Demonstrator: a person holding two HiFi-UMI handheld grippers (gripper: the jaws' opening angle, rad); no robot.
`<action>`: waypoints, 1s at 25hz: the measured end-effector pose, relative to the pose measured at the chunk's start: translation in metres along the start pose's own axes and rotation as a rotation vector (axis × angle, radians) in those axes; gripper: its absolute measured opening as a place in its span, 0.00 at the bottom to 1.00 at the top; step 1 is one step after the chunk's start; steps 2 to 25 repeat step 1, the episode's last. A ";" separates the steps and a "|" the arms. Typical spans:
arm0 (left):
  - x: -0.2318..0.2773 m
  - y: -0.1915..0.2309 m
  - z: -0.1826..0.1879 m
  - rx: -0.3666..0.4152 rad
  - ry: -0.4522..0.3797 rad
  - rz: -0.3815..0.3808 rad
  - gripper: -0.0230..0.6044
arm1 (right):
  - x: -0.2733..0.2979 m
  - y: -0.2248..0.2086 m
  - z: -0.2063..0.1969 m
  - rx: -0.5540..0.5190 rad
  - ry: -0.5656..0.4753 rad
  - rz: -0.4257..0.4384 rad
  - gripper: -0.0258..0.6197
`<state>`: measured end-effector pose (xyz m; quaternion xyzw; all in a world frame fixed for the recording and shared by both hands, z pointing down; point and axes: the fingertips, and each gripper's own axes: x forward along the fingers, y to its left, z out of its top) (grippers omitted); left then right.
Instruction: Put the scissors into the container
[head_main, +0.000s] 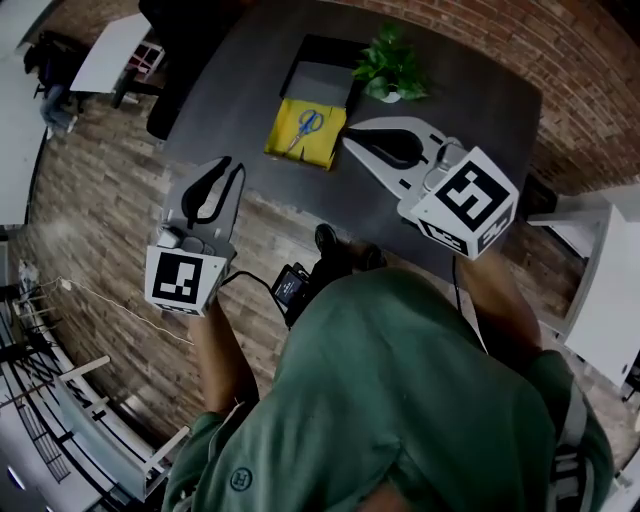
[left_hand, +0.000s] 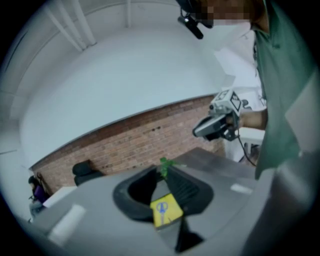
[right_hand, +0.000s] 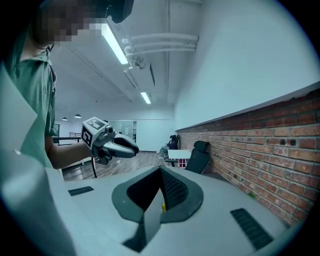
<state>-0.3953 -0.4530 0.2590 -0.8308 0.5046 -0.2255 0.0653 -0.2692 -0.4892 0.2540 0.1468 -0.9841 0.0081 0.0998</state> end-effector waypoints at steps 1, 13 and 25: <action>-0.007 -0.004 0.001 -0.001 0.007 0.002 0.14 | -0.005 0.004 0.002 -0.002 0.000 0.002 0.05; -0.007 -0.004 0.001 -0.001 0.007 0.002 0.14 | -0.005 0.004 0.002 -0.002 0.000 0.002 0.05; -0.007 -0.004 0.001 -0.001 0.007 0.002 0.14 | -0.005 0.004 0.002 -0.002 0.000 0.002 0.05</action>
